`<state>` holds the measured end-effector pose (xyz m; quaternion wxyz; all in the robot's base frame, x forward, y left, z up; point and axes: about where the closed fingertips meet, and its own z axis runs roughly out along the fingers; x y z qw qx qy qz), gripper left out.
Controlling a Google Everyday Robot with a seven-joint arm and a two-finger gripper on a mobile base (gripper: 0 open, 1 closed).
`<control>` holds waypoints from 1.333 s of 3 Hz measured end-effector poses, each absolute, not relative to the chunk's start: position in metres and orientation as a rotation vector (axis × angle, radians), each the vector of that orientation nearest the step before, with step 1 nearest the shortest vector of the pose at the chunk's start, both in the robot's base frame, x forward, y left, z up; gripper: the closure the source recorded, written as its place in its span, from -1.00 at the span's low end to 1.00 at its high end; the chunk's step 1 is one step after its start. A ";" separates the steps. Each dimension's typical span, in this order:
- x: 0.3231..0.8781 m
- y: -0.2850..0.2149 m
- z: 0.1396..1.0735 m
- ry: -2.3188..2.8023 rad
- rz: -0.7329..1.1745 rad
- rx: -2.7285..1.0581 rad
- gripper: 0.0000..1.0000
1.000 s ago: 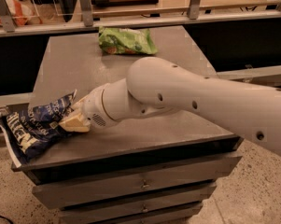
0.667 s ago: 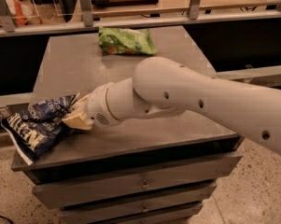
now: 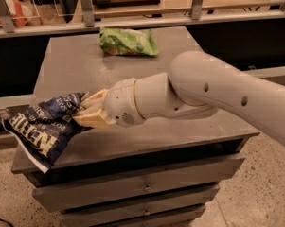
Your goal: Move blue chip bag near green rice chip bag
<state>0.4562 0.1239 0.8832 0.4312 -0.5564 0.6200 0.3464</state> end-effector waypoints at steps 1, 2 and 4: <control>0.423 0.092 0.893 1.549 0.822 -1.401 1.00; 0.399 0.053 0.899 1.602 0.726 -1.355 1.00; 0.376 -0.033 0.923 1.763 0.373 -1.128 1.00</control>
Offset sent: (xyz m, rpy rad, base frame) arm -0.0847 -0.1266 0.0218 -0.1023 -0.0668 -0.2186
